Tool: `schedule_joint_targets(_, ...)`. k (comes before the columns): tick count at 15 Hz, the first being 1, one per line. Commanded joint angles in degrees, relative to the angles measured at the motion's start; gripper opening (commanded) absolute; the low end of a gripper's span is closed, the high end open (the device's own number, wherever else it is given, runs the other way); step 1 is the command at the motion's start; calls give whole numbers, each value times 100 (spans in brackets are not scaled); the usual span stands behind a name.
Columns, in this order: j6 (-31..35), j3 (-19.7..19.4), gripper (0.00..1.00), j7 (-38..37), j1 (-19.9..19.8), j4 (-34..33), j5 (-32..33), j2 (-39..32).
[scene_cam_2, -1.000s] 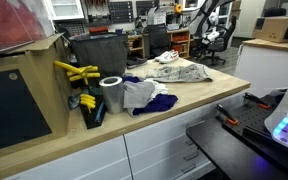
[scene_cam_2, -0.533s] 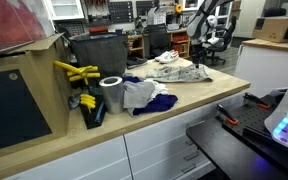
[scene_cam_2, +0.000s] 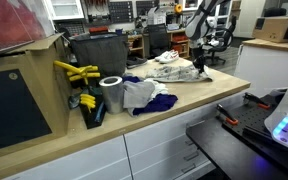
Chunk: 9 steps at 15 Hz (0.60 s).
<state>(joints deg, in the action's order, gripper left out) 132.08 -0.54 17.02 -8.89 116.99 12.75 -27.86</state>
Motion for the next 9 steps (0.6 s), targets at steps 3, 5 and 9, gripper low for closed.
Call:
schedule_joint_targets(3,38,-44,0,119,64,265,-80,4)
schedule_joint_targets(5,35,-48,0,117,61,292,-78,-28)
schedule_joint_targets(9,39,-82,0,116,54,387,-37,-59)
